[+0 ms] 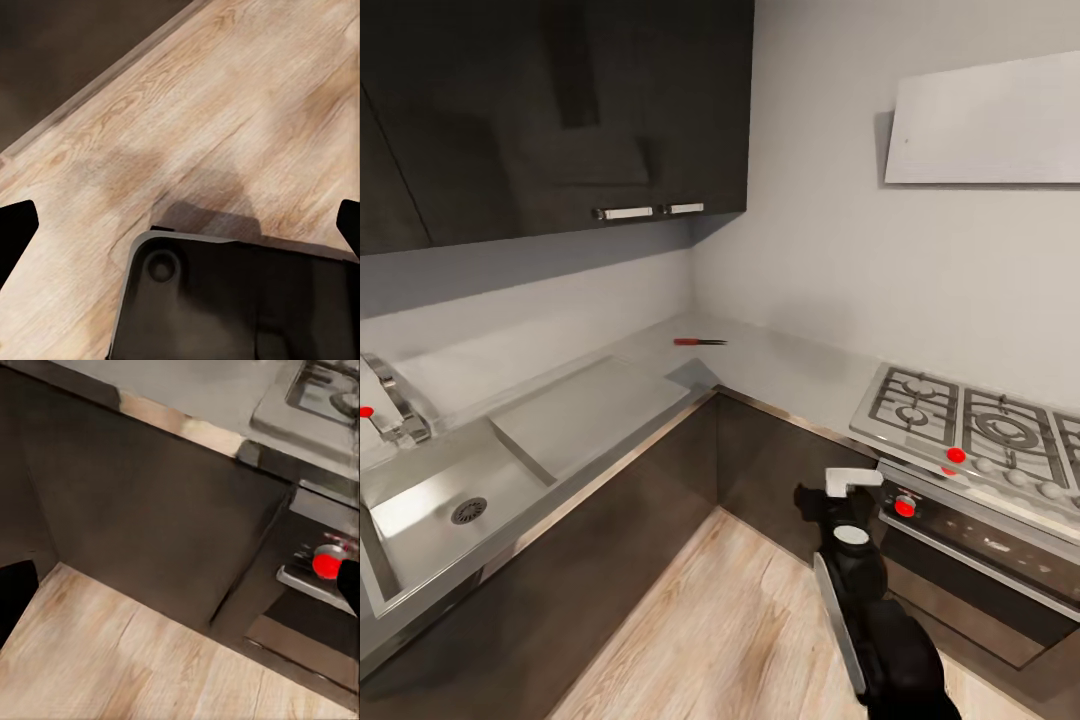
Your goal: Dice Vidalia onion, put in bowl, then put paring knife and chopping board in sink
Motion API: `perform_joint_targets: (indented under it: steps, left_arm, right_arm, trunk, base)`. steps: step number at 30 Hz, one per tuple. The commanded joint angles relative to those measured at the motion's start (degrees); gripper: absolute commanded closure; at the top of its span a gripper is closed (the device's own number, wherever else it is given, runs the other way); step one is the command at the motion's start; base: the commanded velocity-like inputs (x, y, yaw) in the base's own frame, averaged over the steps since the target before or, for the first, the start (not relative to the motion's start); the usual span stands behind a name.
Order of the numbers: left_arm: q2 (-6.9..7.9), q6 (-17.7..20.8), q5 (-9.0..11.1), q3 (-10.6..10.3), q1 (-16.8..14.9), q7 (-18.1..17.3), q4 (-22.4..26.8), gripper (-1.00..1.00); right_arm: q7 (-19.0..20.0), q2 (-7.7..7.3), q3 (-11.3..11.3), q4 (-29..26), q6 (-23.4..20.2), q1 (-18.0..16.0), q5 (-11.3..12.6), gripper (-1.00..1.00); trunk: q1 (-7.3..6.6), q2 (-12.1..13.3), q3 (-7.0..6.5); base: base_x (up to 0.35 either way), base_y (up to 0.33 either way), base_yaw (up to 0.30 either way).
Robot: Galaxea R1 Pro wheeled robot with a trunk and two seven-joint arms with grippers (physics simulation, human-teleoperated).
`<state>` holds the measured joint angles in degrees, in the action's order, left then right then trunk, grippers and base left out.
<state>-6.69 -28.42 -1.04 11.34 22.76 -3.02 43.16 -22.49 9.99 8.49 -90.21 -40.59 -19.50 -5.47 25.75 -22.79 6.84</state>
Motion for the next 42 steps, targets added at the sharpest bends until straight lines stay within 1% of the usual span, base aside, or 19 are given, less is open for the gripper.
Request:
perform_joint_targets:
  steps: [1, 2, 4, 6, 7, 8, 9, 11, 12, 14, 15, 16, 17, 18, 20, 21, 26, 31, 42]
  left_arm:
    - [-0.08, -0.1, -0.1, 0.2, 0.0, -0.3, 0.1, -1.0]
    - [-0.02, -0.1, 0.0, -0.5, 0.0, -0.4, -0.3, -1.0]
    - [0.05, -0.1, 0.0, -0.7, 0.0, -0.4, -0.7, -1.0]
    - [0.08, -0.1, -0.1, -0.8, 0.0, -0.4, -0.8, -1.0]
    - [0.08, -0.1, -0.1, -0.8, 0.0, -0.4, -0.9, -1.0]
    - [0.09, -0.1, -0.1, -0.8, 0.0, -0.4, -0.9, -1.0]
    - [0.09, -0.1, -0.1, -0.9, 0.0, -0.4, -0.9, -1.0]
    - [0.1, -0.1, 0.0, -0.9, 0.0, -0.4, -1.0, -1.0]
    - [0.1, -0.1, 0.0, -0.9, 0.0, -0.4, -1.0, -1.0]
    - [0.1, -0.1, 0.0, -0.9, 0.0, -0.4, -1.0, -1.0]
    - [0.1, -0.1, 0.0, -0.9, 0.0, -0.4, -1.0, -1.0]
    - [0.1, -0.1, 0.0, -0.9, 0.0, -0.4, -1.1, -1.0]
    - [0.1, -0.1, 0.0, -0.9, 0.0, -0.4, -1.0, -1.0]
    - [0.08, -0.1, 0.0, -0.9, 0.0, -0.4, -1.0, -1.0]
    - [0.04, -0.1, 0.0, -1.0, 0.0, -0.4, -1.1, -1.0]
    - [0.04, -0.1, 0.0, -1.1, 0.0, -0.4, -1.1, -1.0]
    - [0.04, -0.1, 0.0, -1.1, 0.0, -0.4, -1.1, -1.0]
    - [0.06, -0.1, 0.0, -1.1, 0.0, -0.3, -1.1, -1.0]
    - [0.04, -0.1, 0.0, -1.1, 0.0, -0.3, -1.1, -1.0]
  right_arm:
    - [-0.5, 0.0, 0.1, 0.1, -2.9, -3.5, -0.4, -1.0]
    - [-1.7, 0.0, 0.1, 0.9, -9.8, -14.2, -0.4, -1.0]
    - [-2.2, 0.0, 0.1, 2.8, -13.2, -22.2, -0.3, -1.0]
    - [-2.5, 0.0, 0.1, 8.1, -14.7, -30.8, -0.3, -1.0]
    - [-2.6, 0.0, 0.1, 10.0, -14.9, -33.0, -0.3, -1.0]
    - [-2.7, 0.0, 0.1, 14.2, -15.2, -37.2, -0.4, -1.0]
    - [-2.8, 0.0, 0.1, 16.6, -15.2, -39.3, -0.4, -1.0]
    - [-3.1, 0.0, 0.0, 26.7, -15.0, -46.4, -0.4, -1.0]
    - [-3.1, 0.0, 0.0, 29.2, -14.8, -47.9, -0.4, -1.0]
    - [-3.3, 0.0, -0.1, 38.3, -13.4, -53.2, -0.2, -1.0]
    - [-3.3, 0.0, -0.2, 40.3, -12.9, -54.3, 0.0, -1.0]
    - [-3.3, 0.0, -0.3, 45.4, -10.9, -56.5, 1.2, -1.0]
    - [-3.3, 0.0, -0.3, 48.2, -9.4, -57.4, 2.6, -1.0]
    - [-3.3, 0.0, -0.3, 49.4, -8.7, -57.7, 3.4, -1.0]
    - [-3.3, 0.0, -0.3, 54.2, -5.6, -58.4, 7.8, -1.0]
    - [-3.3, 0.0, -0.2, 56.1, -3.9, -58.7, 10.7, -1.0]
    - [-3.2, 0.0, -0.1, 57.8, -2.3, -58.9, 16.0, -1.0]
    - [-3.2, 0.0, 0.0, 58.1, -2.1, -58.9, 17.3, -1.0]
    - [-3.1, 0.0, 0.0, 58.2, -2.0, -58.9, 17.4, -1.0]
  trunk:
    - [0.03, -0.1, 0.13]
    - [0.03, -0.1, 0.13]
    - [0.03, -0.1, 0.13]
    - [0.03, -0.1, 0.13]
    - [0.03, -0.1, 0.13]
    - [0.03, -0.1, 0.13]
    - [0.03, -0.1, 0.13]
    - [0.03, -0.1, 0.13]
    - [0.03, -0.1, 0.13]
    - [0.03, -0.1, 0.13]
    - [0.03, -0.1, 0.13]
    - [0.03, -0.1, 0.13]
    - [0.03, -0.1, 0.13]
    - [0.03, -0.1, 0.13]
    - [0.03, -0.1, 0.13]
    - [0.03, -0.1, 0.13]
    - [0.03, -0.1, 0.13]
    - [0.03, -0.1, 0.13]
    - [0.03, -0.1, 0.13]
  base:
    - [0.0, 0.0, 0.0]
    - [0.0, 0.0, 0.0]
    - [0.0, 0.0, 0.0]
    - [0.0, 0.0, 0.0]
    - [0.0, 0.0, 0.0]
    - [0.0, 0.0, 0.0]
    - [0.0, 0.0, 0.0]
    - [0.0, 0.0, 0.0]
    - [0.0, 0.0, 0.0]
    - [0.019, -0.031, 0.0]
    - [0.052, -0.067, 0.0]
    - [0.116, -0.129, 0.0]
    - [0.153, -0.163, 0.0]
    - [0.165, -0.175, 0.0]
    - [0.19, -0.199, 0.0]
    - [0.206, -0.214, 0.0]
    - [0.213, -0.221, 0.0]
    - [0.215, -0.207, 0.017]
    - [0.108, -0.081, 0.242]
